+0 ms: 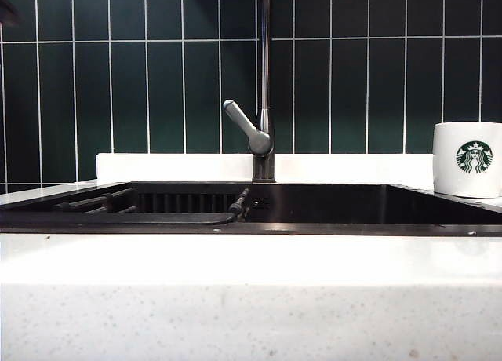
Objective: Pick up the mug next to the sink, go to the faucet to get some water, pour the water into the sink, and finally put the mug back to its place.
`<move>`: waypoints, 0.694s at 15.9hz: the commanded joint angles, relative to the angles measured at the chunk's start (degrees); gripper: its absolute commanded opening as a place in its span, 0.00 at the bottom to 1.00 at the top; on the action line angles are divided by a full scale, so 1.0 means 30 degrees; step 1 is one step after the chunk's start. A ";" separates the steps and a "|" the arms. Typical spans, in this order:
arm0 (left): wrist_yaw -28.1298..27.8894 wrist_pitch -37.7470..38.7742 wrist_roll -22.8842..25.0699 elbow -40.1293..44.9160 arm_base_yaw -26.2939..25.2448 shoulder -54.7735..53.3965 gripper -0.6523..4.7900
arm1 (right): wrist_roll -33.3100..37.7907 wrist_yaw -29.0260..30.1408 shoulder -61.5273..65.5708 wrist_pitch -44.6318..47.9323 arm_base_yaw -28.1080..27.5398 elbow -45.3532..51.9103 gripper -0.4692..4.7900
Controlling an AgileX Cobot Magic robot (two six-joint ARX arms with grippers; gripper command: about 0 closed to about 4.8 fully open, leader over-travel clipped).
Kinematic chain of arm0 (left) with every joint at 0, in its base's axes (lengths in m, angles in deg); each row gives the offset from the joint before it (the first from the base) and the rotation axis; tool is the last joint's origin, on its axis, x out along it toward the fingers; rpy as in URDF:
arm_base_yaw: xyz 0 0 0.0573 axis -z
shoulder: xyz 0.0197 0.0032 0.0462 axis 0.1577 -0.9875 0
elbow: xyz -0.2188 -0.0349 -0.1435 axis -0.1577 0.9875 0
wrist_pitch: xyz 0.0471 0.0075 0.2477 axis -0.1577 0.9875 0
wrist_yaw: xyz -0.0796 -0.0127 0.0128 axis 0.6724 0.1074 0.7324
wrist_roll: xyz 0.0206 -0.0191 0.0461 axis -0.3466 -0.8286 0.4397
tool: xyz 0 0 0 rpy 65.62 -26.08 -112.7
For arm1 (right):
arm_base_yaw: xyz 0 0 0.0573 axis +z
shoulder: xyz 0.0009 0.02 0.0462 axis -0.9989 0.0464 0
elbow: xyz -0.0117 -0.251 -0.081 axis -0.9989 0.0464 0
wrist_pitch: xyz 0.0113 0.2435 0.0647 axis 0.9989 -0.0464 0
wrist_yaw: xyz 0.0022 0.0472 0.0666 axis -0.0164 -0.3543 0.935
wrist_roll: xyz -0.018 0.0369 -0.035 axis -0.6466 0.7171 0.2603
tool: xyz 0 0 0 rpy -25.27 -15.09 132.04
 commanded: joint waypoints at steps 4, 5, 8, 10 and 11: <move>0.0000 0.1188 0.0007 -0.0058 0.0022 0.2980 0.11 | 0.1843 0.1122 -0.3461 -0.0481 0.0546 -0.0022 0.11; -0.0036 0.1370 0.0015 -0.0058 0.0022 0.2973 0.11 | 0.1851 0.1144 -0.3876 -0.0612 0.0874 -0.0022 0.10; 0.0000 0.2339 0.0102 -0.0051 0.0022 0.2973 0.11 | 0.1843 0.1013 -0.5311 -0.0685 0.2521 -0.0022 0.10; 0.0029 0.2288 0.0583 -0.0022 0.0022 0.2980 0.11 | 0.1778 0.0393 -0.6462 -0.0663 0.3526 -0.0022 0.09; 0.0124 0.2310 0.0911 -0.0022 0.0022 0.3024 0.11 | 0.1705 0.0401 -0.6885 -0.0641 0.3803 -0.0022 0.09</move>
